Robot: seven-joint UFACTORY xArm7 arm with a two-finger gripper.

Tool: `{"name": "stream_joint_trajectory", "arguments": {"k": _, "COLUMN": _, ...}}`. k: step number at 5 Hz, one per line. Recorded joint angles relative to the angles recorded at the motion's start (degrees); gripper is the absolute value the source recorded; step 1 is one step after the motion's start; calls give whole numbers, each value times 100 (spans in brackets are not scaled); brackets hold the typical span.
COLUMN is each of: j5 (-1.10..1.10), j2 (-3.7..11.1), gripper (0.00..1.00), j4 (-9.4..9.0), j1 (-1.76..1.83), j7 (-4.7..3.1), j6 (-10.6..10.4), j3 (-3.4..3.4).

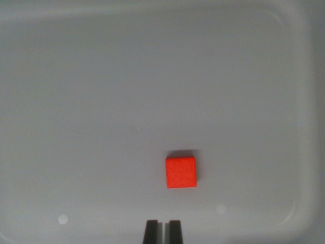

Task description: Reach red block

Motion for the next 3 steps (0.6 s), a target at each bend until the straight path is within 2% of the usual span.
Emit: {"name": "stream_joint_trajectory", "arguments": {"k": 3, "j5": -1, "j2": 10, "gripper": 0, "j4": -29, "j1": 0, "j7": 1, "j6": -39, "j3": -1}}
